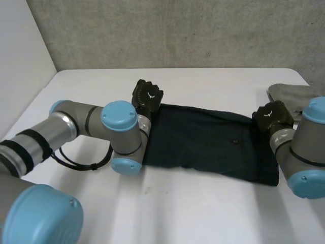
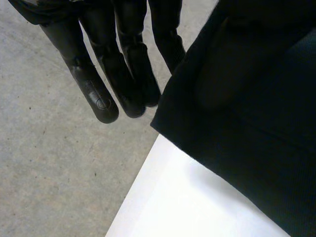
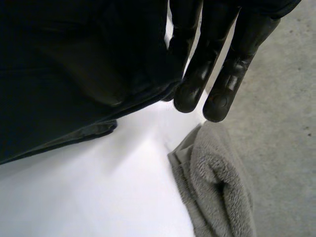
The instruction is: Fold the laundry.
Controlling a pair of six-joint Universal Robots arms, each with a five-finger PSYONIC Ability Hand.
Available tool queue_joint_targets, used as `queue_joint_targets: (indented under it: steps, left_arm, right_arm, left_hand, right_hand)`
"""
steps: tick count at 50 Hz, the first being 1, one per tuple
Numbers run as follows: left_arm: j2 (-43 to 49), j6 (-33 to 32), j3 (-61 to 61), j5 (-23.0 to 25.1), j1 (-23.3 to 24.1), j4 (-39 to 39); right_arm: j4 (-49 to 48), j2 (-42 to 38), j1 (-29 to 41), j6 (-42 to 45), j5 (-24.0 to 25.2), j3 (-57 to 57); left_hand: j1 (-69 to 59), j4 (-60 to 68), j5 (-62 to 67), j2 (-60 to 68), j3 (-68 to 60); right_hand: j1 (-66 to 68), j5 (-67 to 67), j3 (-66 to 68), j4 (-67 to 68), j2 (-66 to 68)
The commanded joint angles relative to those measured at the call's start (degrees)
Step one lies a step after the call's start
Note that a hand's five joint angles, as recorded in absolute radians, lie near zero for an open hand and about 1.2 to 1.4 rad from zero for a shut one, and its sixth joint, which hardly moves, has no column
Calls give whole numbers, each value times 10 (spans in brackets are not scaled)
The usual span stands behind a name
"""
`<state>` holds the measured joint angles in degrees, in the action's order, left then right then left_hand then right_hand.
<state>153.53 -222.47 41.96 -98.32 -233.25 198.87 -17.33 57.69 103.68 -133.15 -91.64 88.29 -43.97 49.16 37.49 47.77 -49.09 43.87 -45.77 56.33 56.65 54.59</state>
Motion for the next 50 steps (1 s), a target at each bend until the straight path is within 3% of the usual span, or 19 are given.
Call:
queue_joint_targets:
  steps: [1, 5, 10, 15, 20, 27, 34, 45, 48, 50]
  left_arm:
    - [19, 7, -13, -2, 7, 14]
    - [-14, 26, 34, -3, 10, 8]
    - [-122, 84, 137, 0, 4, 8]
    - [-234, 177, 252, 3, 1, 0]
    - [-310, 229, 341, 16, -5, -16]
    - [-371, 242, 435, 29, -27, -24]
    - [-377, 244, 473, 29, -33, -24]
    - [-373, 246, 495, 28, -32, -23]
    - [-375, 246, 495, 26, -33, -23]
    - [-376, 246, 496, 24, -33, -23]
  right_arm:
    - [-22, 0, 1, -13, -33, -16]
    - [-17, 54, 0, -43, -28, 2]
    - [8, 157, -15, -92, -10, 44]
    - [118, 215, -39, -150, 50, 98]
    - [203, 247, -65, -204, 104, 151]
    - [175, 264, -122, -212, 186, 248]
    - [100, 249, -141, -218, 212, 289]
    - [37, 156, -143, -210, 208, 275]
    - [34, 154, -146, -216, 212, 268]
    - [33, 155, -152, -216, 207, 267]
  left_hand:
    - [340, -392, -375, -378, 391]
    - [340, -392, -375, -378, 391]
    - [340, -392, -375, -378, 391]
    - [340, -392, -375, -378, 391]
    - [340, -392, -375, -378, 391]
    - [340, -392, -375, -378, 391]
    - [340, -392, -375, -378, 391]
    - [340, -392, -375, -378, 391]
    - [340, -392, -375, -378, 391]
    - [339, -391, -374, -377, 390]
  right_hand:
    - [-339, 458, -463, -467, -446]
    - [-339, 458, -463, -467, -446]
    - [-339, 458, -463, -467, -446]
    - [-339, 458, -463, -467, -446]
    - [-339, 458, -463, -467, -446]
    - [-336, 455, -461, -464, -444]
    - [-247, 366, -372, -375, -354]
    - [8, 111, -116, -119, -99]
    - [317, -198, 192, 189, 210]
    - [361, -242, 237, 233, 254]
